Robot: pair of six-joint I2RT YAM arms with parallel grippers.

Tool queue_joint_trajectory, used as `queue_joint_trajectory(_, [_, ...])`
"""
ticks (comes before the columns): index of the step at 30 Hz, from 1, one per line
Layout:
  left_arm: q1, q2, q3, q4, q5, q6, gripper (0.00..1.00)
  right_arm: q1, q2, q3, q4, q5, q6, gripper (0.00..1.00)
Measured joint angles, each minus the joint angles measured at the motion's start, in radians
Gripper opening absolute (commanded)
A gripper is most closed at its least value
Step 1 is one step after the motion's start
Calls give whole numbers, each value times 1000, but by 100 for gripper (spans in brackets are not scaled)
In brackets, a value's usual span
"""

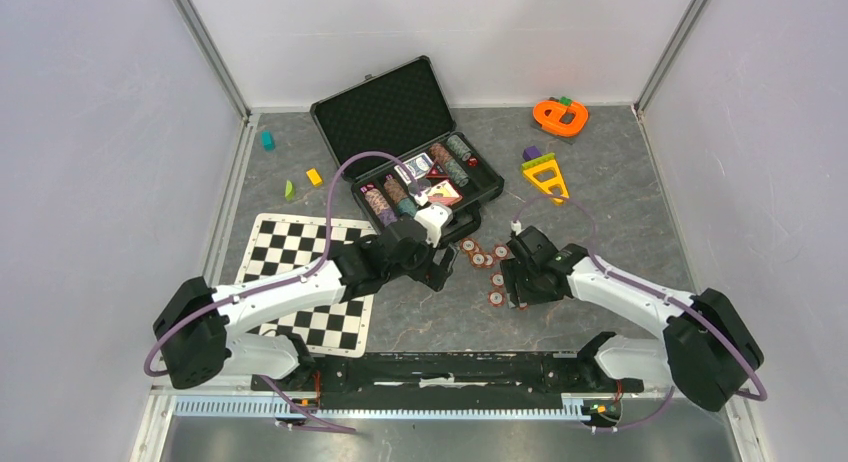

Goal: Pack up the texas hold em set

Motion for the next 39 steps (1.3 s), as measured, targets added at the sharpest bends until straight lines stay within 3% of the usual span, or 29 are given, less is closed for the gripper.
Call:
queue_joint_trajectory(6, [0,-7,-8,-1,-3,0,100,8,46,-1,21,17,0,65])
queue_joint_trajectory(15, [5,-7,-12,-2,-3,0,100,13,71,11,20,31,-15,64])
queue_joint_trajectory(22, [5,-7,-15,-1,-3,0,100,27,87,21,33,18,-39,53])
queue_joint_trajectory(25, [5,-10,-20,-1,-3,0,100,35,92,22,44,16,-48,40])
queue_joint_trajectory(29, [5,-25,-32,-1,-3,0,100,38,95,23,48,16,-58,33])
queue_joint_trajectory(39, [6,-38,-32,-1,0,0,100,40,92,53,3,34,-56,32])
